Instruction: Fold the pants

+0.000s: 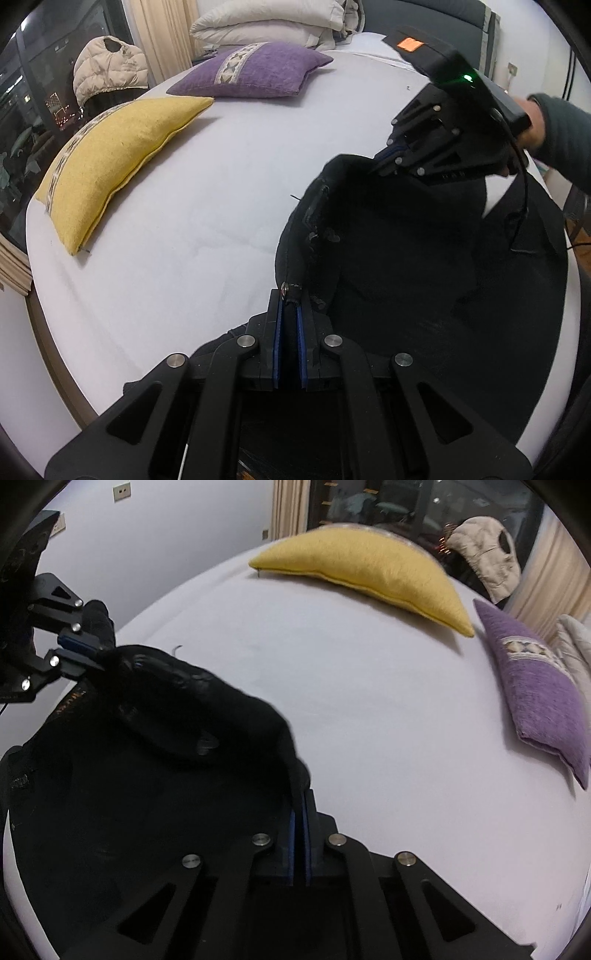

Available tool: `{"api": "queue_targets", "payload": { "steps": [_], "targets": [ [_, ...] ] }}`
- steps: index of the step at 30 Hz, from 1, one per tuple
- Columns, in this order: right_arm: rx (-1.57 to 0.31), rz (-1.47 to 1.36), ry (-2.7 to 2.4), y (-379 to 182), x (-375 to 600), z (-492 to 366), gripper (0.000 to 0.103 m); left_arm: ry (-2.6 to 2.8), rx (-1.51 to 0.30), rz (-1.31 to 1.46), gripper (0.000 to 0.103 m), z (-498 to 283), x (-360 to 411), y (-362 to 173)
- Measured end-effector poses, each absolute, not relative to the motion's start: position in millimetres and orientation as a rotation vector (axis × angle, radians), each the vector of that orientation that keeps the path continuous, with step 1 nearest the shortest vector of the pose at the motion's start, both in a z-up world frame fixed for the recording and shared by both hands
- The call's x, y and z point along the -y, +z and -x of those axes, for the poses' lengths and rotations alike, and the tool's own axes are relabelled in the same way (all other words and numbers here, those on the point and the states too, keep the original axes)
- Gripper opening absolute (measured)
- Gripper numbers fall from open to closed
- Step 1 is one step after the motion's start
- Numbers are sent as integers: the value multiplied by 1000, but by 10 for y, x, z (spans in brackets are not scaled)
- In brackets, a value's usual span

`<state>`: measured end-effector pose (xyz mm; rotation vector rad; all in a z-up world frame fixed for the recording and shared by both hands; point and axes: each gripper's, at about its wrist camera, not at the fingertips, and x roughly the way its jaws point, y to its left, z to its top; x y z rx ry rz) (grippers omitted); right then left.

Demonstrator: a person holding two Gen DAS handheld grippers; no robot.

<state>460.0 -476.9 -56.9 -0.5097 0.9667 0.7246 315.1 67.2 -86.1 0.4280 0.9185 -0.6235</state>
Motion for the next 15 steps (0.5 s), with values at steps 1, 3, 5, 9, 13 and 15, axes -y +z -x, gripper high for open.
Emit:
{"api": "queue_targets", "payload": {
  "steps": [1, 3, 5, 9, 13, 15],
  "targets": [
    [-956, 502, 718, -565, 4759, -4530, 4, -625, -920, -425, 6, -3053, -662, -862],
    [-940, 454, 699, -547, 4730, -4410, 4, -630, -922, -418, 6, -2907, -656, -873],
    [-922, 410, 686, -521, 4718, -4283, 4, -641, -926, -409, 5, -2712, -641, -889],
    [-898, 335, 697, -512, 4575, -3939, 4, -651, -942, -399, 5, -2349, -610, -980],
    [-880, 375, 715, -547, 4452, -3562, 4, -645, -935, -423, 5, -1982, -618, -1045],
    [-878, 356, 712, -540, 4482, -3400, 4, -649, -936, -450, 5, -1782, -632, -1089]
  ]
}}
